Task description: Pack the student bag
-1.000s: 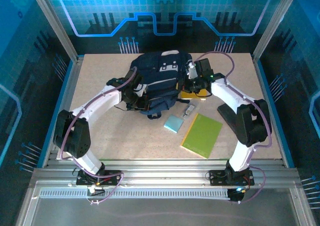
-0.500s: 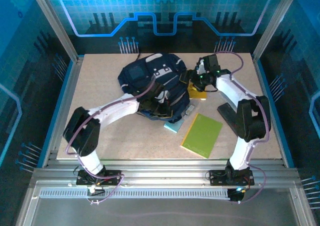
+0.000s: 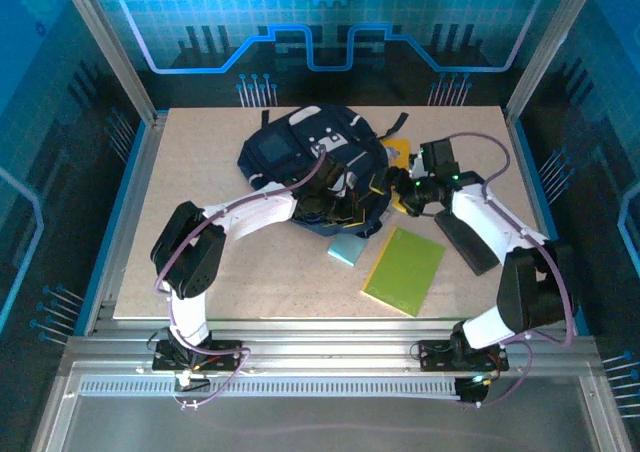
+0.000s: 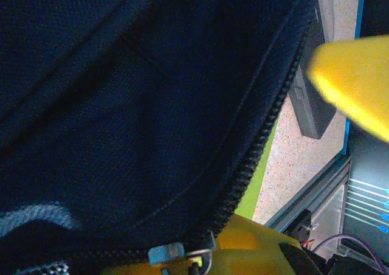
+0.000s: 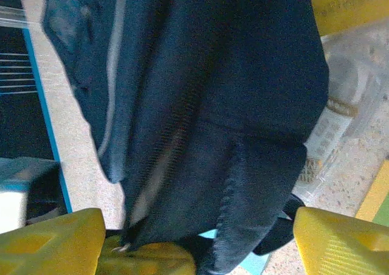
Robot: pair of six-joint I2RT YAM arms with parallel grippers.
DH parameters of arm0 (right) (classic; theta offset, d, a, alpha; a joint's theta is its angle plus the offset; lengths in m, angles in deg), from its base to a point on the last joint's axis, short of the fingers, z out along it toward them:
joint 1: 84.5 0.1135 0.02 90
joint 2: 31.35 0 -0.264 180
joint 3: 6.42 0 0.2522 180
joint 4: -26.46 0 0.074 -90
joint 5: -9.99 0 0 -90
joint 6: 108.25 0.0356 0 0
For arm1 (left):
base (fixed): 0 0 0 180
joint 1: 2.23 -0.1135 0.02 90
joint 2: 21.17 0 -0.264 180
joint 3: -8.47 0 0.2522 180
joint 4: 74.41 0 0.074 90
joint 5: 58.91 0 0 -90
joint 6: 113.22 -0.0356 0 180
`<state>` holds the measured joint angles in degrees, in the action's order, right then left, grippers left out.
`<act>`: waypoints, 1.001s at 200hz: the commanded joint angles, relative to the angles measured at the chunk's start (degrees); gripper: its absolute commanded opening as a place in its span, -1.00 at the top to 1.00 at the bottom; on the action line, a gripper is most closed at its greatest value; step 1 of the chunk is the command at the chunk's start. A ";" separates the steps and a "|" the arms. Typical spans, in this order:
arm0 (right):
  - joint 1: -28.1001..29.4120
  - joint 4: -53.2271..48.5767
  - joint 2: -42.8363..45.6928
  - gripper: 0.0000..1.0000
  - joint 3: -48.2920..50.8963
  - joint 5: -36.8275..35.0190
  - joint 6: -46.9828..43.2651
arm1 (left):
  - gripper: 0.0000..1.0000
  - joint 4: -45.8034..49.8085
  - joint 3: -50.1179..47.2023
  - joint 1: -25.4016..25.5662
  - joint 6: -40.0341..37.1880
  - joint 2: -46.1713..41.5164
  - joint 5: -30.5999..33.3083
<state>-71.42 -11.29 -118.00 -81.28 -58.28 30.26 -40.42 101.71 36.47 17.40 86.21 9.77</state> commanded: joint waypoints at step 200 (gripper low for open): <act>6.91 7.33 -5.16 1.00 -0.69 -18.68 -7.41 | 1.00 27.02 -5.95 -10.40 -12.97 -12.99 -7.26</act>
<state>-63.09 -1.04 -122.98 -80.60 -59.26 28.01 -25.21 97.04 29.41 2.98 77.86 7.61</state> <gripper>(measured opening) 0.058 0.055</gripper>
